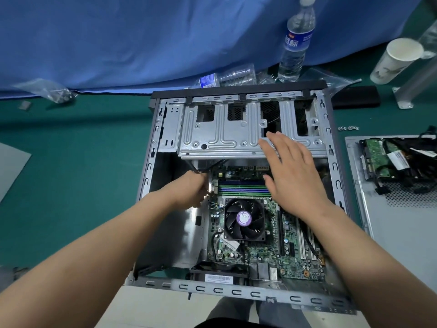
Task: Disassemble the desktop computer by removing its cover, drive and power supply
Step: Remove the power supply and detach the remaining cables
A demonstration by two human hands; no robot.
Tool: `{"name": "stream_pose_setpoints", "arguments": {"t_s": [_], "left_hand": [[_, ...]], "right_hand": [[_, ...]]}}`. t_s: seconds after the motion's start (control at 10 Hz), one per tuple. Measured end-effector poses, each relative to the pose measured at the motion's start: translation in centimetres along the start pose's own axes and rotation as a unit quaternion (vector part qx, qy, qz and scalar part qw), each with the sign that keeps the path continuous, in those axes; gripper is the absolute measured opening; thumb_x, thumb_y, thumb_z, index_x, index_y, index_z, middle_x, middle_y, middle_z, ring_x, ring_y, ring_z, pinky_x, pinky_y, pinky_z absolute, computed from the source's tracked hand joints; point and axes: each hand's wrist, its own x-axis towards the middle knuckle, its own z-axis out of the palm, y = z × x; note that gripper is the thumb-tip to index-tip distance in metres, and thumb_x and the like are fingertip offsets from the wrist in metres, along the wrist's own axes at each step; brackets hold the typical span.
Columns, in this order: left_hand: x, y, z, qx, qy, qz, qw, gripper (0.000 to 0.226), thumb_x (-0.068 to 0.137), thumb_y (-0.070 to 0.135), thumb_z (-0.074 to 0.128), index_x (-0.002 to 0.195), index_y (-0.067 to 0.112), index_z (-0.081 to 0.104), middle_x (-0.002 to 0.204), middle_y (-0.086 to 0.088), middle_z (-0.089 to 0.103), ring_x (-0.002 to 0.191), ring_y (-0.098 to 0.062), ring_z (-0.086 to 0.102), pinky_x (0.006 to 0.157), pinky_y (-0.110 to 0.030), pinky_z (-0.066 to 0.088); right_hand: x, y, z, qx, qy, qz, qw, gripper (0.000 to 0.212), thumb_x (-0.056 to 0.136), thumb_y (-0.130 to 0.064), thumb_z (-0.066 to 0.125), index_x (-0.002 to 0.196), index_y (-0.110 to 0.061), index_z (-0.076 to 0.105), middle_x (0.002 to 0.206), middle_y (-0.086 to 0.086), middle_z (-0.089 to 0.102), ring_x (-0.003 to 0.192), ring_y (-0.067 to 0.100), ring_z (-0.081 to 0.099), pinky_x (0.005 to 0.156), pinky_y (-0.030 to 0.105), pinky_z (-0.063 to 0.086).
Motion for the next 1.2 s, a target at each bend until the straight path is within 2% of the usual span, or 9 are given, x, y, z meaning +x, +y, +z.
{"name": "stream_pose_setpoints", "arguments": {"t_s": [0.1,0.2,0.4,0.6,0.7,0.8,0.9,1.0,1.2], "left_hand": [[0.0,0.1,0.3,-0.001,0.013,-0.005,1.0,0.014,0.095,0.008,0.048,0.085,0.001,0.054,0.07,-0.008,0.063,0.045,-0.007,0.06,0.043,-0.019,0.047],[0.1,0.2,0.3,0.014,0.029,-0.013,0.999,0.023,0.097,0.018,0.05,0.083,0.0,0.056,0.07,-0.012,0.066,0.042,-0.01,0.059,0.051,-0.03,0.053],[-0.1,0.8,0.3,0.083,0.049,-0.016,0.995,0.029,0.098,0.025,0.048,0.078,0.003,0.05,0.084,-0.02,0.063,0.072,-0.035,0.064,0.069,-0.041,0.054],[0.1,0.9,0.2,0.032,0.015,-0.015,0.999,0.006,0.093,0.009,0.05,0.094,0.003,0.053,0.082,-0.015,0.063,0.071,-0.028,0.068,0.068,-0.042,0.057],[0.1,0.8,-0.1,0.032,0.0,-0.01,0.999,0.009,0.087,-0.003,0.052,0.094,0.001,0.054,0.085,-0.015,0.065,0.076,-0.025,0.067,0.071,-0.042,0.056],[0.0,0.8,0.0,0.03,0.008,-0.004,1.0,0.009,0.091,0.003,0.049,0.084,0.0,0.053,0.081,-0.018,0.063,0.066,-0.026,0.068,0.06,-0.04,0.057],[0.0,0.9,0.2,0.029,0.031,-0.013,0.999,0.028,0.097,0.015,0.048,0.07,0.006,0.046,0.067,-0.016,0.061,0.052,-0.023,0.066,0.044,-0.031,0.05],[0.0,1.1,0.1,0.04,0.048,-0.022,0.998,0.035,0.098,0.019,0.048,0.066,0.007,0.044,0.064,-0.014,0.058,0.054,-0.027,0.066,0.049,-0.033,0.053],[0.1,1.2,0.2,0.033,0.002,-0.013,0.999,0.007,0.091,0.0,0.047,0.094,-0.002,0.053,0.085,-0.019,0.062,0.075,-0.033,0.067,0.066,-0.042,0.057]], "right_hand": [[0.0,0.0,0.0,-0.006,-0.002,0.0,1.0,0.069,0.087,-0.025,0.058,0.147,-0.014,0.026,0.154,0.008,0.024,0.143,0.025,0.019,0.116,0.039,0.008],[0.0,0.0,0.0,-0.006,-0.005,0.0,1.0,0.069,0.087,-0.026,0.058,0.147,-0.014,0.025,0.154,0.008,0.024,0.143,0.025,0.019,0.116,0.039,0.008],[0.0,0.0,0.0,-0.005,-0.001,0.0,1.0,0.069,0.087,-0.025,0.058,0.147,-0.014,0.026,0.154,0.008,0.024,0.143,0.025,0.019,0.115,0.039,0.009],[0.0,0.0,0.1,-0.01,0.0,0.0,1.0,0.069,0.087,-0.026,0.058,0.147,-0.014,0.026,0.154,0.008,0.024,0.142,0.024,0.019,0.116,0.039,0.009],[0.0,0.0,0.1,-0.011,0.001,-0.001,1.0,0.069,0.087,-0.026,0.058,0.147,-0.013,0.026,0.153,0.008,0.024,0.142,0.025,0.02,0.116,0.039,0.01],[0.0,0.0,0.1,-0.009,0.002,-0.002,1.0,0.069,0.086,-0.025,0.058,0.146,-0.013,0.027,0.153,0.009,0.026,0.142,0.025,0.021,0.115,0.04,0.012],[-0.1,0.0,0.0,-0.009,0.004,-0.003,1.0,0.069,0.086,-0.025,0.059,0.146,-0.013,0.028,0.153,0.009,0.026,0.142,0.025,0.022,0.115,0.04,0.012],[0.0,0.0,0.0,-0.009,0.002,-0.002,1.0,0.068,0.086,-0.025,0.059,0.146,-0.013,0.028,0.153,0.009,0.026,0.142,0.025,0.021,0.115,0.04,0.012],[0.0,0.0,0.0,-0.007,-0.003,-0.001,1.0,0.069,0.087,-0.025,0.058,0.147,-0.014,0.026,0.153,0.008,0.024,0.142,0.024,0.019,0.115,0.038,0.009]]}}
